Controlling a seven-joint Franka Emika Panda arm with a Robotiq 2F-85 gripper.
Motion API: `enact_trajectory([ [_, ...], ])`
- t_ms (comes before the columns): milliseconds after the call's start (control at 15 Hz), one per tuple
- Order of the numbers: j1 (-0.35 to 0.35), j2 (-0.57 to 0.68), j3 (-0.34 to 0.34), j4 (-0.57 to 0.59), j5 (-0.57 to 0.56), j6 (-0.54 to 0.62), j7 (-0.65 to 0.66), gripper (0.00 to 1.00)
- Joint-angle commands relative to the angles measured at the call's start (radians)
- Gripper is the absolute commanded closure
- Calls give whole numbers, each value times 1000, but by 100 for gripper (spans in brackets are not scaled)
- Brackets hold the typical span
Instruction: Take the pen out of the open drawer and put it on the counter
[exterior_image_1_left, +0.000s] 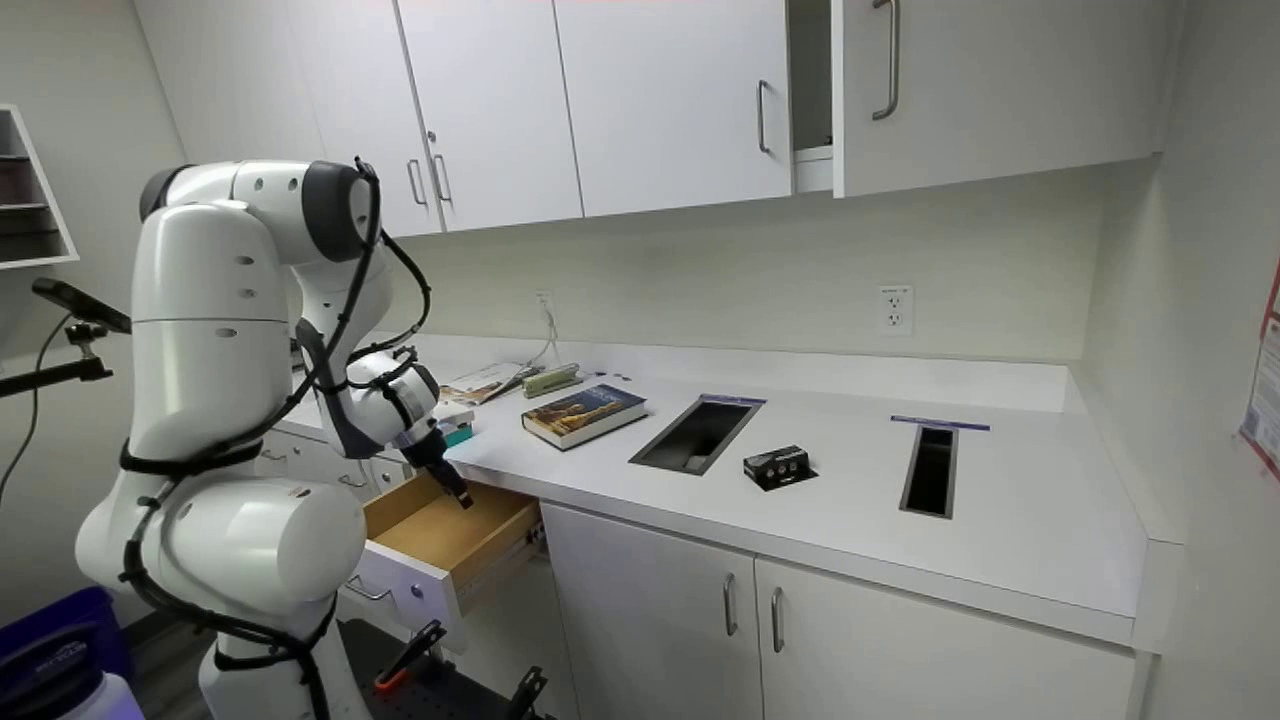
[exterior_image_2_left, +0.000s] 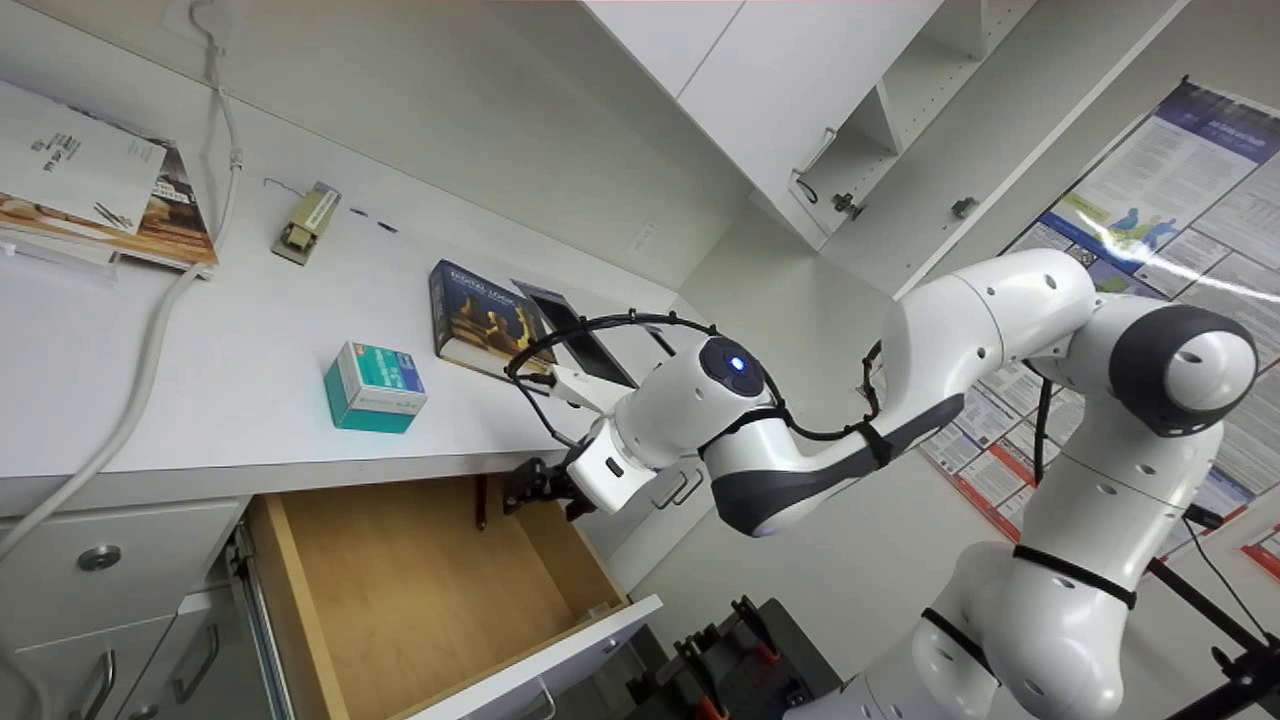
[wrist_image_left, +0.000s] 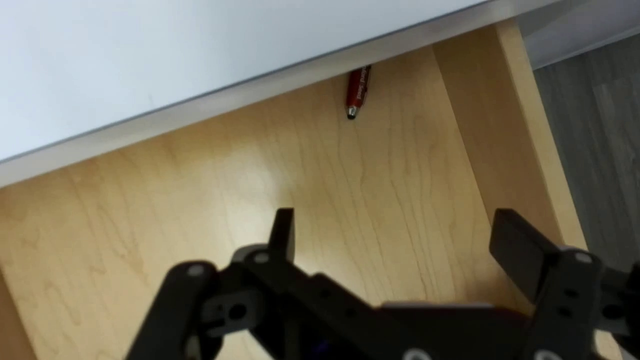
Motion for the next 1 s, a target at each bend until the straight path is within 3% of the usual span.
enact_trajectory([
  [0,23,27,-50,11,-153,71,127,0],
  [800,84,202,-132,136,-586,51,577,0],
  [867,89,217,-132,147,-606,36,601,0],
  [933,50,237,-88,160,-634,7,619,0],
])
